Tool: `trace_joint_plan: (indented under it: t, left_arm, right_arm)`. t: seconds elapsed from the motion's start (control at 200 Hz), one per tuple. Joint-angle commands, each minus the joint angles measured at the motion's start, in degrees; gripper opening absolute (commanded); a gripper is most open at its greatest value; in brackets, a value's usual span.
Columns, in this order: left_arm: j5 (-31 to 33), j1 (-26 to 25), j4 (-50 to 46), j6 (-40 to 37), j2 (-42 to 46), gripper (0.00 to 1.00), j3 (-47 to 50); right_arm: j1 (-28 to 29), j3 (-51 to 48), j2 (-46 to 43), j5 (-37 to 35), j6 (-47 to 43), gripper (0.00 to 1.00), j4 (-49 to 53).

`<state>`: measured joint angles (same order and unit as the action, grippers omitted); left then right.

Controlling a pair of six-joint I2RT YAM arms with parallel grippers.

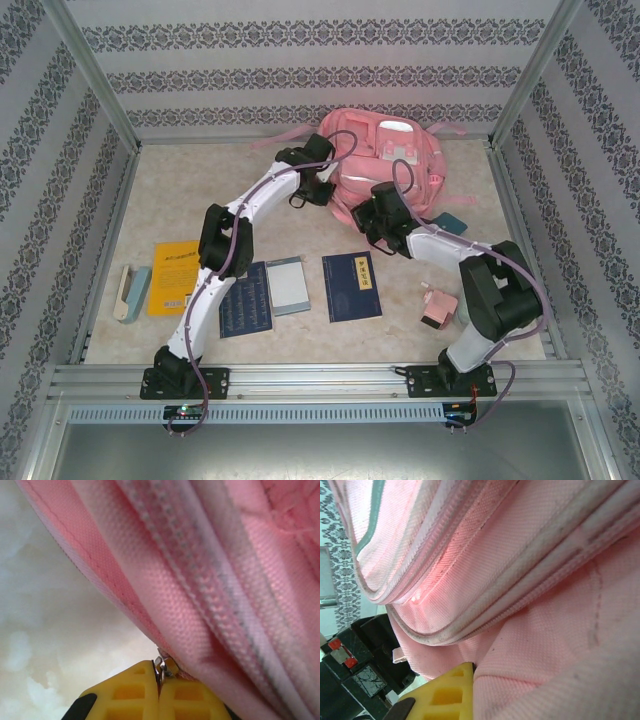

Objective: Pack the student bag
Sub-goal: Unzip the student bag at the top-center of the table.

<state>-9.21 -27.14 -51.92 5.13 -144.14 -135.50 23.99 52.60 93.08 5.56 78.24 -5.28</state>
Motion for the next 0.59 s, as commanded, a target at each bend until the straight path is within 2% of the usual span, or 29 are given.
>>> trace_joint_plan:
  t: [0.0,0.215,0.345,0.45,0.59]
  left_arm:
    - [11.7,7.4,13.6,4.4,3.8,0.0,2.5]
    - [-1.6,6.6,19.6,3.1,16.8,0.0,21.7]
    - [-5.3,4.7,21.1,0.2,20.9,0.0,28.9]
    - [-3.3,4.5,20.5,0.0,20.4,0.0,28.8]
    - [1.3,4.9,17.6,-0.7,16.6,0.0,23.5]
  right_arm:
    - [0.3,-1.0,-7.3,0.4,-7.0,0.0,16.7]
    - [-4.7,-0.7,-10.4,-0.4,-11.9,0.0,21.1]
    - [-6.8,0.7,-11.1,0.1,-15.4,0.0,23.6]
    - [-7.2,1.3,-11.1,0.5,-17.1,0.0,24.7]
    - [-7.2,0.6,-11.9,1.3,-17.6,0.0,24.8]
